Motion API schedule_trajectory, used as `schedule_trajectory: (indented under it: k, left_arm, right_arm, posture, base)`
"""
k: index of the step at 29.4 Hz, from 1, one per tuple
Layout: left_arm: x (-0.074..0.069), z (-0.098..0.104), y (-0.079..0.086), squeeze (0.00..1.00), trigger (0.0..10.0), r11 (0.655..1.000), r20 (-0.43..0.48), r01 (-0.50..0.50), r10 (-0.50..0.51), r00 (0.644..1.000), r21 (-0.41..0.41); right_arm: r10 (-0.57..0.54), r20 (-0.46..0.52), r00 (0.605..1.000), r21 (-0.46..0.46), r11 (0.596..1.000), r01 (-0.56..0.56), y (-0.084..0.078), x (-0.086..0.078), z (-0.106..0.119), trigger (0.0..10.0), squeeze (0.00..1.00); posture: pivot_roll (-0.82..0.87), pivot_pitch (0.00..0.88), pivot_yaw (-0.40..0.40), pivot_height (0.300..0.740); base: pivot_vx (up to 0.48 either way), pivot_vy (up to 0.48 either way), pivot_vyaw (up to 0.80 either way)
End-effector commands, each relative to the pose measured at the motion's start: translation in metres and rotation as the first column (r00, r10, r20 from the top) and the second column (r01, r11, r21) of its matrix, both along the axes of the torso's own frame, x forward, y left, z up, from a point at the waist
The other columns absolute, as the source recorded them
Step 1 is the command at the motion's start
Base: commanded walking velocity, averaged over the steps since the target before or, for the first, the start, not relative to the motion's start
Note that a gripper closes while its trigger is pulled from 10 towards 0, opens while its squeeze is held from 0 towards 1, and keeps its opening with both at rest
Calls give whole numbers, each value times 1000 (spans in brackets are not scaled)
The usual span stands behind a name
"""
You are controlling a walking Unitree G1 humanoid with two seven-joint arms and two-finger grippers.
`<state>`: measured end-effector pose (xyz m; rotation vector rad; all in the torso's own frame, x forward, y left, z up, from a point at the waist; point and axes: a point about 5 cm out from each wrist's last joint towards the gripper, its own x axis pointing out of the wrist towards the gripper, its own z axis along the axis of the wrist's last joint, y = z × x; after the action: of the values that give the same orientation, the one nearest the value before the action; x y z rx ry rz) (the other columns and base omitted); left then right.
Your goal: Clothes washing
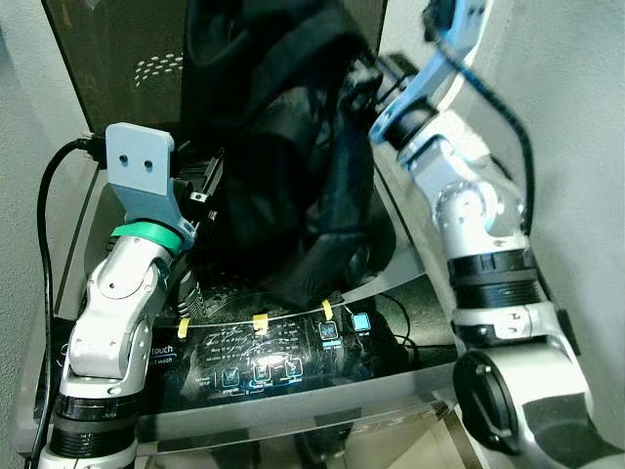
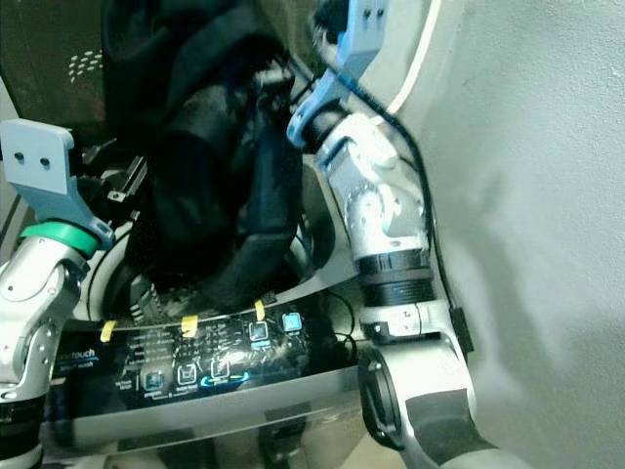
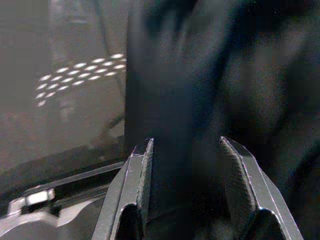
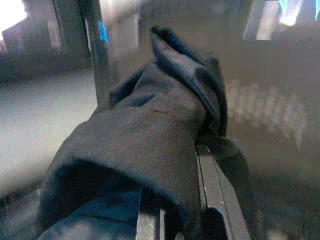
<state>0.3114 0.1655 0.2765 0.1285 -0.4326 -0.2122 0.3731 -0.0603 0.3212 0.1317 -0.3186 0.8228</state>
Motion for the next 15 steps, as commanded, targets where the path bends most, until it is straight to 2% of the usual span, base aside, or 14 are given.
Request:
schedule_trajectory:
  k: [1, 3, 4, 5, 7, 9, 12, 15]
  left_arm:
    - [-2, 2, -5, 0, 10000, 998, 9, 41, -42, 999, 45]
    - [-1, 1, -11, 0, 10000, 984, -35, 88, -84, 996, 157]
    - [-1, 0, -12, 0, 10000, 978, -50, 94, -86, 995, 188]
    - [0, -1, -14, 0, 10000, 970, -79, 105, -90, 993, 218]
    - [0, -2, -15, 0, 10000, 967, -96, 110, -90, 991, 230]
    - [-2, -2, -19, 0, 10000, 959, -138, 148, -118, 983, 241]
    - [-5, -4, -19, 0, 10000, 944, -270, 218, -149, 951, 247]
    - [-6, -2, -17, 0, 10000, 944, -322, 230, -147, 935, 236]
  right_arm:
    - [7, -92, 996, -152, 988, -21, 7, 3, -31, 10000, 0]
    - [-106, -183, 977, -378, 925, 30, 5, 10, -79, 10000, 0]
    - [-146, -192, 971, -426, 903, 51, 3, 12, -88, 10000, 0]
    - [-202, -197, 959, -434, 895, 99, -1, 15, -94, 10000, 0]
    - [-232, -200, 952, -424, 897, 129, -3, 17, -95, 10000, 0]
    - [-279, -219, 935, -344, 919, 194, -6, 21, -92, 10000, 0]
    - [-307, -234, 922, -253, 935, 248, -8, 25, -84, 10000, 0]
    - [-308, -237, 921, -226, 940, 256, -9, 26, -80, 10000, 0]
  posture:
    - [170, 34, 18, 740]
    - [155, 35, 45, 740]
    - [155, 35, 45, 740]
    - [161, 35, 43, 740]
    - [161, 35, 43, 740]
    - [161, 35, 43, 740]
    - [166, 36, 40, 740]
    - [166, 36, 40, 740]
  base:
    - [0, 0, 0]
    - [0, 0, 0]
    - [0, 0, 0]
    - [0, 0, 0]
    - [0, 0, 0]
    - [0, 0, 0]
    - [0, 0, 0]
    - [0, 0, 0]
